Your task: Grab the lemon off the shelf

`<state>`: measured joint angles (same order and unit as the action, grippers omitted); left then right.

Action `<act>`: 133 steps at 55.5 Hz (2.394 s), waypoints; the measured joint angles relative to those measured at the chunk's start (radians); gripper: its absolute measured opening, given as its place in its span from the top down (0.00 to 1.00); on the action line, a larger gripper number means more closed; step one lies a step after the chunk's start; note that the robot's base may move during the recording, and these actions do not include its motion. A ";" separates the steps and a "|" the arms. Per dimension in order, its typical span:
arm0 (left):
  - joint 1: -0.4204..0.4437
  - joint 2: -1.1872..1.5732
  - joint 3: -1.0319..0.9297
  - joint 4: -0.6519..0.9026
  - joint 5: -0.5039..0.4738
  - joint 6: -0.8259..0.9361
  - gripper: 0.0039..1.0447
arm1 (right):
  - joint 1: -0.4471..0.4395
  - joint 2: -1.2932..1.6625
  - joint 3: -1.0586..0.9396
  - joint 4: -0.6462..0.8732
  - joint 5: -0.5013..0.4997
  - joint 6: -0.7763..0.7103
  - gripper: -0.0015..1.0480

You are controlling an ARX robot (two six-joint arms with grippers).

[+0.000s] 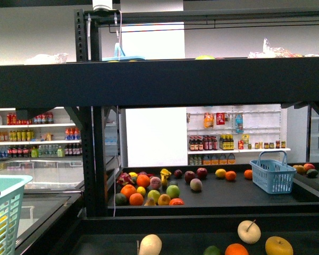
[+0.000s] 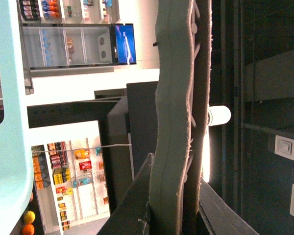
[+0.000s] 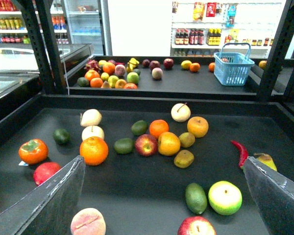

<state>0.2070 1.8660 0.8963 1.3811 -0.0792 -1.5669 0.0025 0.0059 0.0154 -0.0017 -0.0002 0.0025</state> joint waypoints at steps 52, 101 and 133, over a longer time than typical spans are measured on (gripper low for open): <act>0.064 0.076 -0.004 0.007 0.089 -0.069 0.82 | 0.000 0.000 0.000 0.000 0.000 0.000 0.07; 0.169 -0.380 -0.207 -0.625 0.182 0.536 0.07 | 0.000 -0.001 0.000 0.000 0.000 0.000 0.07; -0.134 -1.157 -0.636 -0.947 0.137 1.531 0.85 | 0.000 -0.001 0.000 0.000 0.000 0.000 0.07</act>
<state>0.0727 0.7086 0.2607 0.4343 0.0578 -0.0360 0.0025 0.0048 0.0154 -0.0017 -0.0006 0.0029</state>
